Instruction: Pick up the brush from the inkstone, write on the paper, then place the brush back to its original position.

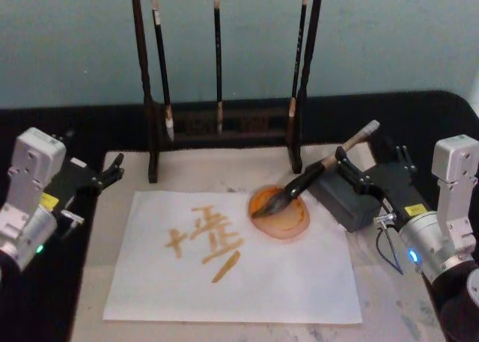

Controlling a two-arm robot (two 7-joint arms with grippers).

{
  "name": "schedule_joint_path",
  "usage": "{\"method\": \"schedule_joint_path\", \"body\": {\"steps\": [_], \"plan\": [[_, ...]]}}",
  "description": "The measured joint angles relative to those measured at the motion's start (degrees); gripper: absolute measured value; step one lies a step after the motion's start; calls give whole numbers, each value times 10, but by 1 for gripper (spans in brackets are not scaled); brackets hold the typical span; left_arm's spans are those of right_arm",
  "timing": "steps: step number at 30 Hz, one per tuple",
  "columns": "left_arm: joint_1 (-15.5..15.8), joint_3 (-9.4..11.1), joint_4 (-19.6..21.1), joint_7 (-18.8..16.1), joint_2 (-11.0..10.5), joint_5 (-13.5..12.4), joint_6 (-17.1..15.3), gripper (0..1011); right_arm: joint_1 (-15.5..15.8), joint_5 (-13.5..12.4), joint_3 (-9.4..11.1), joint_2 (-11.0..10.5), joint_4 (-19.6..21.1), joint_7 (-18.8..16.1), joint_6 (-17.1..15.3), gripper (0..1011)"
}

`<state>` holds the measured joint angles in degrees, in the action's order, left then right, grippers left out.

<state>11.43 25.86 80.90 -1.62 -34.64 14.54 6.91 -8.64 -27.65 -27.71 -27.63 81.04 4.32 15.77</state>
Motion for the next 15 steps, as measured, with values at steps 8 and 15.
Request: {"method": "schedule_joint_path", "body": {"steps": [8,15], "plan": [[0,0,0,0,0,0,0,1010,0,-1,0,0,0,0,1,1000],[0,0,0,0,0,0,0,1010,0,-2,0,-1,0,-1,2,1000]]}}
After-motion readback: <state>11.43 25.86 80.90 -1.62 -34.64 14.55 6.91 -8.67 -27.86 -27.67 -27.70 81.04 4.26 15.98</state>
